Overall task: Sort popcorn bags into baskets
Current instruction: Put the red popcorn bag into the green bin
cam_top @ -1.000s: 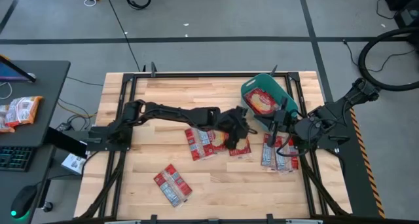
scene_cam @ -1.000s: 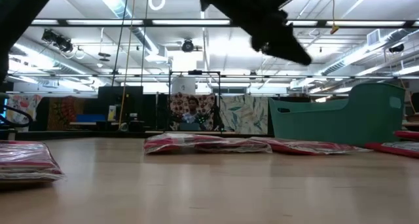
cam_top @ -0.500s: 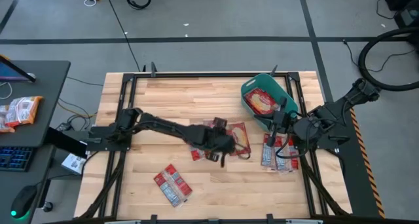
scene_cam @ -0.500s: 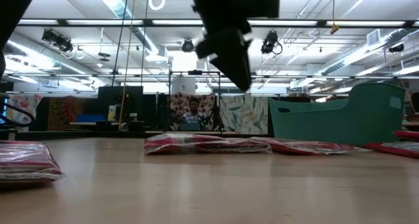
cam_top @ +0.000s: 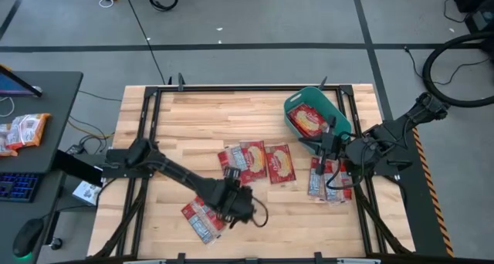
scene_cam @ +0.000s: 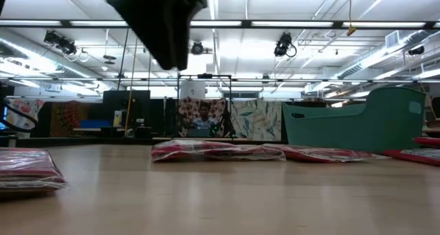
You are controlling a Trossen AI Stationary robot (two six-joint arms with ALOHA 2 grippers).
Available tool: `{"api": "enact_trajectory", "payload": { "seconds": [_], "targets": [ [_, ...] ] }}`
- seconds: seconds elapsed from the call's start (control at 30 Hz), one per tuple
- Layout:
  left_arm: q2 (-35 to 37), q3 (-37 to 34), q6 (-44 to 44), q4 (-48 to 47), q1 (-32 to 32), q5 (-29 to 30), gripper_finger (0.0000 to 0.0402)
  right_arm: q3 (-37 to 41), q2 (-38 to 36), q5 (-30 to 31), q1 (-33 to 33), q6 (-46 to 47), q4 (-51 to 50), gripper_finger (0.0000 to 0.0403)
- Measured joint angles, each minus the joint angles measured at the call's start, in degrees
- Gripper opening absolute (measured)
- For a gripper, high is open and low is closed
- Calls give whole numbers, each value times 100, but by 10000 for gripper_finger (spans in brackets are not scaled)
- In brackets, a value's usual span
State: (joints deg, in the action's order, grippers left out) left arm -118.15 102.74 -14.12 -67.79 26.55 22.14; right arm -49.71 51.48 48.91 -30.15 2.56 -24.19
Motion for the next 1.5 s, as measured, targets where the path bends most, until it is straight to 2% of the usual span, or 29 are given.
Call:
{"api": "enact_trajectory", "payload": {
  "seconds": [0.13, 0.27, 0.43, 0.6, 0.73, 0.83, 1.03, 1.13, 1.3, 1.5],
  "targets": [
    [-2, -41, -206, -413, 146, 314, 171, 0, 0, -52, 2, -78, 9, 12],
    [25, -588, -203, -255, 128, 532, 171, 0, 0, -59, 2, -129, 10, 12],
    [181, -1322, -215, 962, -35, 473, 171, 0, -2, -62, 2, -215, 12, 12],
    [113, -1401, -495, 2003, -128, 552, 171, 0, 1, -57, 2, -234, 14, 12],
    [-8, -1399, -775, 2337, -121, 755, 176, 0, 0, -59, 2, -188, 54, 12],
    [-161, -1401, -791, 2513, -95, 880, 197, 0, -1, -95, 2, -64, 48, 12],
    [-318, -1438, -603, 2487, -95, 1403, 262, 0, 39, -88, 2, 27, 29, 12],
    [-417, -1447, -441, 2395, -95, 1676, 279, 0, 101, -82, 2, 44, 27, 12],
    [-666, -1442, -324, 2418, -121, 1662, 281, -2, 183, -60, 23, 40, 107, 12],
    [-835, -1425, -373, 2288, -141, 1837, 263, 0, 219, -106, 83, -4, 138, 12]
  ]
}}
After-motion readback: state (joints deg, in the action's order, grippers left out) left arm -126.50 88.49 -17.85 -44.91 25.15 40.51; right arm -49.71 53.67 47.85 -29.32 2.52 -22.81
